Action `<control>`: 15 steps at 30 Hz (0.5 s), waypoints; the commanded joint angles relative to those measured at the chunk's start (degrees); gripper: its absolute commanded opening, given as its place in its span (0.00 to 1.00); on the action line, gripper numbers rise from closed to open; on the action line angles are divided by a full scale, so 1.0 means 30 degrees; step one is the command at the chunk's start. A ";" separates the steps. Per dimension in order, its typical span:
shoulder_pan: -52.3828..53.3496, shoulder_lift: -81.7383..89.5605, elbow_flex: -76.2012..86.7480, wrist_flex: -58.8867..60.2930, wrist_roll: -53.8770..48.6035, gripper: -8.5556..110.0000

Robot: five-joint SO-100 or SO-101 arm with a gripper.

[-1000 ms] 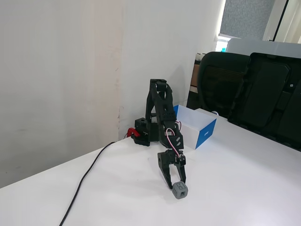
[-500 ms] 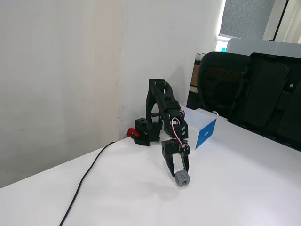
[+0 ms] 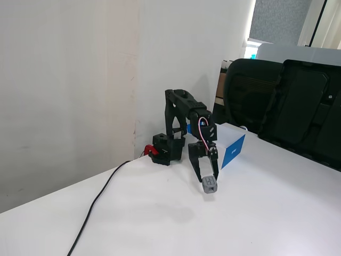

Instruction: Grasp the gray block and put it in the box.

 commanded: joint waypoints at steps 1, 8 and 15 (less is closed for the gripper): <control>0.1025 0.2461 -0.1641 0.1318 0.2578 0.07; 0.3135 0.3926 -0.1553 0.2959 0.5156 0.07; 0.5361 0.5596 -0.1992 0.4336 0.8232 0.07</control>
